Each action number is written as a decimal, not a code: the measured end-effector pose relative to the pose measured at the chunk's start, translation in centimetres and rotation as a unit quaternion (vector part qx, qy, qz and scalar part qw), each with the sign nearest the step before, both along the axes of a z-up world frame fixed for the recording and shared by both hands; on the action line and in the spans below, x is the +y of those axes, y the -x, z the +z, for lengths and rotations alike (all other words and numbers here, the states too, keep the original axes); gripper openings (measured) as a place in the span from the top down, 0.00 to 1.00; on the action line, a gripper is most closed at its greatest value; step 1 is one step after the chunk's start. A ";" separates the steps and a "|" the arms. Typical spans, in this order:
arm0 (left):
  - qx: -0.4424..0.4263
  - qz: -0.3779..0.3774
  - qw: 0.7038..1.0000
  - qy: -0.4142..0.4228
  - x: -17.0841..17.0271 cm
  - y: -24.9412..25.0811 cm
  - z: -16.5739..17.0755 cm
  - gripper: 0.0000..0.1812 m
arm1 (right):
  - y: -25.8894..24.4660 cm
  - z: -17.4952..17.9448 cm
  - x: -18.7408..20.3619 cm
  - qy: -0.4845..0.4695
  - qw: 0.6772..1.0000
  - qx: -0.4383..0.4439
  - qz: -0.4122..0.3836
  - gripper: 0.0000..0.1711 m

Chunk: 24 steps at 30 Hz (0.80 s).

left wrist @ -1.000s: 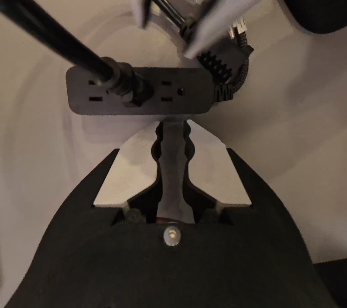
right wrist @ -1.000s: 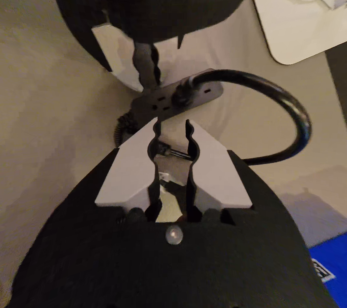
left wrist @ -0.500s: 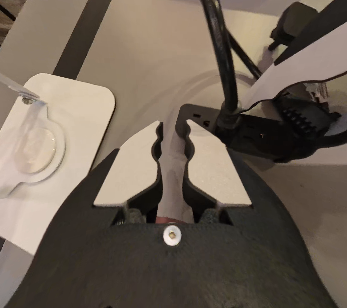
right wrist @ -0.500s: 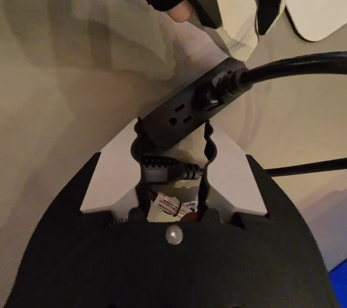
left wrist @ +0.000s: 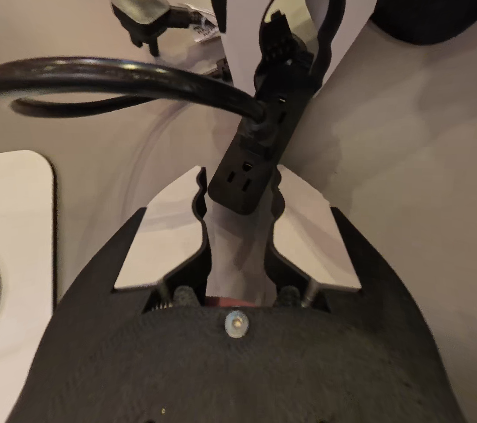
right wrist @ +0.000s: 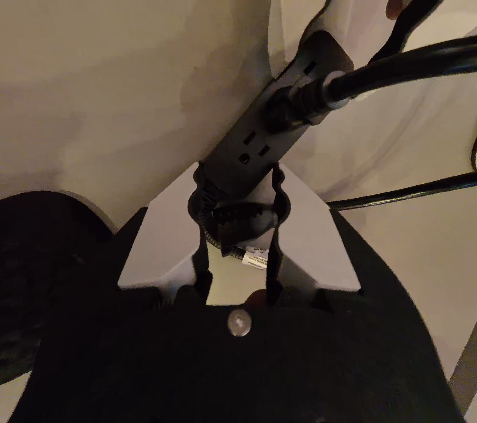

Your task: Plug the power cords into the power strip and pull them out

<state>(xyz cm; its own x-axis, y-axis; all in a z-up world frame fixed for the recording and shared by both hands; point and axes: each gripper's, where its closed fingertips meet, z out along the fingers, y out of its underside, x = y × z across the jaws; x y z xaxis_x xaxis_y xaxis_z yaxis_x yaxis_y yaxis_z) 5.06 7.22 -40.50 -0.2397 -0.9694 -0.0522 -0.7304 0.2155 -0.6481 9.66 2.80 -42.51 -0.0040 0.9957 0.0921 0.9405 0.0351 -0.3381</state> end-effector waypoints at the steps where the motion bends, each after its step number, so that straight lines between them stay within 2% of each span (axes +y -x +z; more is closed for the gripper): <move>1: -0.003 -0.005 1.000 0.004 -0.2 -0.2 0.0 0.74 | -0.1 0.0 0.0 -0.002 1.000 -0.002 0.009 0.70; 4: 0.003 -0.021 1.000 0.009 -1.0 -0.4 -0.1 0.79 | -0.5 0.0 -0.1 -0.002 0.999 -0.006 0.033 0.70; 9: -0.007 -0.011 0.999 0.029 -1.2 -0.7 -0.2 0.79 | -1.1 0.1 -0.1 0.009 1.000 -0.021 0.016 0.72; 14: -0.007 -0.003 0.999 0.038 -1.2 -0.7 -0.2 0.79 | 0.2 2.9 0.7 -0.003 0.995 0.048 -0.087 0.73; 18: -0.001 0.001 0.999 0.039 -1.3 -0.8 -0.2 0.79 | 1.6 4.1 1.1 0.006 0.975 0.100 -0.196 0.76; 20: -0.002 0.001 0.999 0.040 -1.4 -0.8 -0.3 0.79 | 2.8 4.4 0.8 0.026 0.966 0.124 -0.224 0.78; 24: -0.002 0.002 0.999 0.041 -1.4 -0.8 -0.3 0.79 | 3.1 4.2 1.8 0.018 0.959 0.095 -0.266 0.79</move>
<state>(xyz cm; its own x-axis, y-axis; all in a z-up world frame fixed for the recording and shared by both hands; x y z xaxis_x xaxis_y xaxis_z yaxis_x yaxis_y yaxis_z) 5.91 5.84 -40.78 -0.2362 -0.9713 0.0274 -0.7286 0.1584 -0.6663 6.54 4.60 -38.28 0.5184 0.8551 0.0067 0.7440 -0.4471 -0.4966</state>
